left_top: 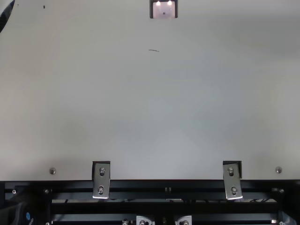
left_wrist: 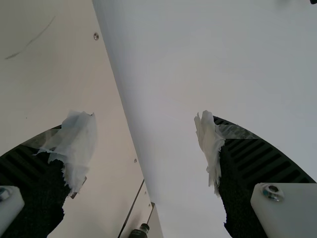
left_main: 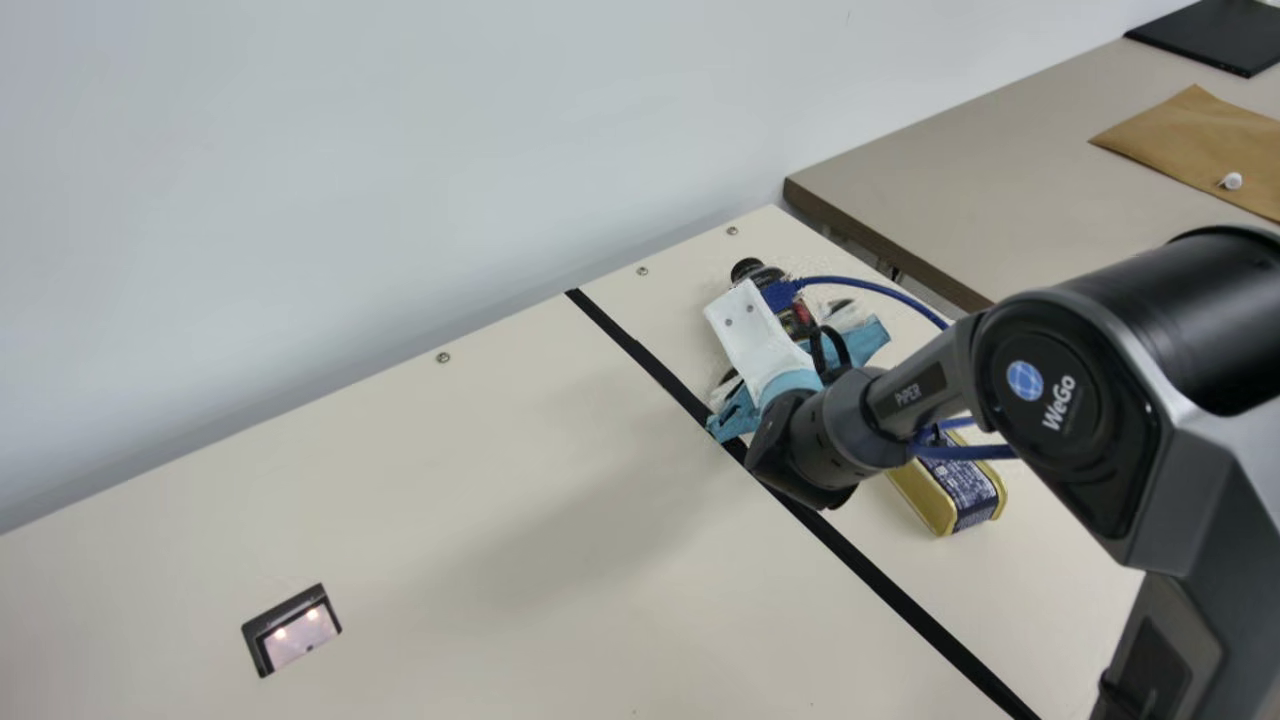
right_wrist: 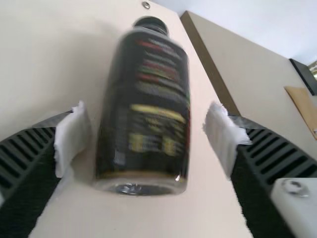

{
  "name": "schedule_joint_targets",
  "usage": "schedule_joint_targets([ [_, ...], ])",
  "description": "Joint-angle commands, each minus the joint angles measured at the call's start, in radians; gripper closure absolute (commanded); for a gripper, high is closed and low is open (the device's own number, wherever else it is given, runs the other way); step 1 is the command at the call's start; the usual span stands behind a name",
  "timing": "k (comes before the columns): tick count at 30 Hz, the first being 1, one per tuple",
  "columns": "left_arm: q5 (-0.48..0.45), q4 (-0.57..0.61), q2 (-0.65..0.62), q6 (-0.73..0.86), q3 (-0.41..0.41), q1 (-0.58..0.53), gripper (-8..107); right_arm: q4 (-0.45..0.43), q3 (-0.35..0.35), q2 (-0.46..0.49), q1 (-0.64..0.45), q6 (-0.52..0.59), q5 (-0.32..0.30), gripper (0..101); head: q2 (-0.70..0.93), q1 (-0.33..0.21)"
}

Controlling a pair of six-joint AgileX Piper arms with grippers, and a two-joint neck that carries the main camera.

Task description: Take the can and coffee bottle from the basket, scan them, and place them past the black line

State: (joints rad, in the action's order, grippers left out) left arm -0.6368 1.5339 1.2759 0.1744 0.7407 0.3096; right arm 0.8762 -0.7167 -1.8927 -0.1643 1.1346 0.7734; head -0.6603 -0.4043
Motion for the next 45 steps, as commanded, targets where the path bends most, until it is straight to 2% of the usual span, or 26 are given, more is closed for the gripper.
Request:
schedule_joint_targets([
  [1, 0.0, 0.0, 0.0, 0.0, 0.0, 0.0, 9, 0.011, 0.005, 0.011, 0.008, 0.013, -0.013, 0, -0.016, -0.032],
  [14, 0.0, 0.0, 0.0, 0.0, 0.0, 0.0, 9, 0.117, 0.019, 0.157, 0.083, 0.15, -0.013, 0, -0.016, -0.032],
  [16, 0.0, 0.0, 0.0, 0.0, 0.0, 0.0, 9, 0.163, 0.008, 0.179, 0.09, 0.168, -0.047, 0, -0.016, -0.032],
  [17, 0.0, 0.0, 0.0, 0.0, 0.0, 0.0, 9, 0.127, 0.014, 0.166, 0.09, 0.158, -0.014, 0, -0.016, -0.032],
  [22, 0.0, 0.0, 0.0, 0.0, 0.0, 0.0, 9, 0.169, 0.008, 0.182, 0.091, 0.17, -0.032, 0, -0.016, -0.032],
  [24, 0.0, 0.0, 0.0, 0.0, 0.0, 0.0, 9, 0.139, 0.013, 0.168, 0.088, 0.144, -0.018, 0, -0.016, -0.032],
  [27, 0.0, 0.0, 0.0, 0.0, 0.0, 0.0, 9, 0.144, -0.022, 0.144, 0.09, 0.153, -0.038, 0, -0.016, -0.032],
  [30, 0.0, 0.0, 0.0, 0.0, 0.0, 0.0, 9, 0.159, -0.086, 0.112, 0.089, 0.187, -0.075, 0, -0.016, -0.032],
  [35, 0.0, 0.0, 0.0, 0.0, 0.0, 0.0, 9, 0.223, -0.216, 0.065, 0.097, 0.299, -0.158, 0, -0.016, -0.032],
  [39, 0.0, 0.0, 0.0, 0.0, 0.0, 0.0, 9, 0.288, -0.294, 0.046, 0.122, 0.399, -0.223, 0, -0.016, -0.032],
  [42, 0.0, 0.0, 0.0, 0.0, 0.0, 0.0, 9, 0.323, -0.321, 0.055, 0.144, 0.464, -0.269, 0, -0.016, -0.032],
  [45, 0.0, 0.0, 0.0, 0.0, 0.0, 0.0, 9, 0.342, -0.319, 0.083, 0.167, 0.517, -0.302, 0, -0.016, -0.032],
])
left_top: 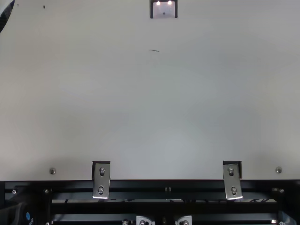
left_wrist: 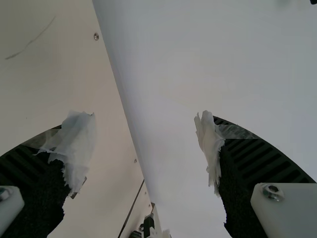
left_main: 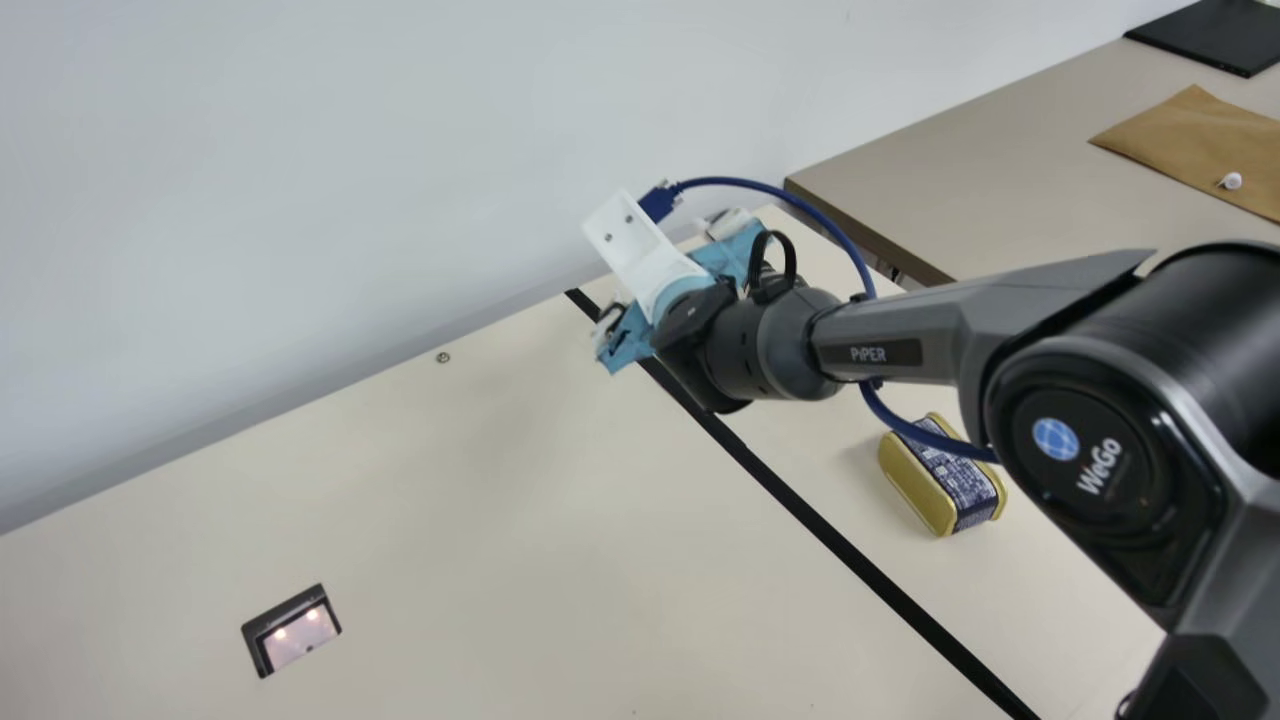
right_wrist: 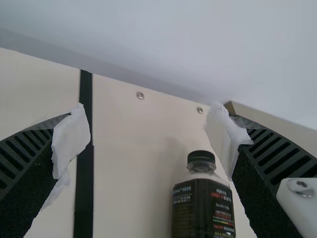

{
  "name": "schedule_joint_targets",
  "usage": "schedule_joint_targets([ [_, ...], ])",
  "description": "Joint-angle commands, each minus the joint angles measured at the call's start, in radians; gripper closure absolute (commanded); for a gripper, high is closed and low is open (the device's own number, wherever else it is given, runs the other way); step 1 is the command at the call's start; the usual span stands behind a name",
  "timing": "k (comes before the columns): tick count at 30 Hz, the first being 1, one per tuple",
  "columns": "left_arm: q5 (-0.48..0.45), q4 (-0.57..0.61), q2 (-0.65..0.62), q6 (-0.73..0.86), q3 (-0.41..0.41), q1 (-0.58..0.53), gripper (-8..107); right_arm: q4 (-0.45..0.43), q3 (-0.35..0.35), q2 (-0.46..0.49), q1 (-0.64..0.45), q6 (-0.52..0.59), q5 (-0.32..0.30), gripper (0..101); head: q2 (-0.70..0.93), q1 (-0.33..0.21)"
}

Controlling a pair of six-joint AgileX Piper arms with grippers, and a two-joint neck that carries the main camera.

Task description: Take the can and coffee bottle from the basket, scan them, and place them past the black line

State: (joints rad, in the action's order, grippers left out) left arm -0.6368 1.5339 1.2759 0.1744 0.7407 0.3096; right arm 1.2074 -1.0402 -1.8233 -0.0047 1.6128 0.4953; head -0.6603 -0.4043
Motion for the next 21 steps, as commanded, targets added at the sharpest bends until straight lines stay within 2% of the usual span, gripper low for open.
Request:
schedule_joint_targets([
  [1, 0.0, 0.0, 0.0, 0.0, 0.0, 0.0, 9, 0.012, 0.012, 0.028, 0.014, 0.049, -0.033, 0, -0.016, -0.032],
  [5, 0.0, 0.0, 0.0, 0.0, 0.0, 0.0, 9, 0.029, 0.059, 0.095, 0.03, 0.063, -0.071, 0, -0.016, -0.032],
  [8, 0.0, 0.0, 0.0, 0.0, 0.0, 0.0, 9, 0.087, 0.103, 0.142, 0.025, 0.024, -0.138, 0, -0.016, -0.032],
  [15, 0.0, 0.0, 0.0, 0.0, 0.0, 0.0, 9, 0.279, 0.192, 0.222, -0.009, -0.169, -0.372, 0, -0.016, -0.032],
  [21, 0.0, 0.0, 0.0, 0.0, 0.0, 0.0, 9, 0.351, 0.25, 0.286, -0.018, -0.354, -0.544, 0, -0.016, -0.032],
])
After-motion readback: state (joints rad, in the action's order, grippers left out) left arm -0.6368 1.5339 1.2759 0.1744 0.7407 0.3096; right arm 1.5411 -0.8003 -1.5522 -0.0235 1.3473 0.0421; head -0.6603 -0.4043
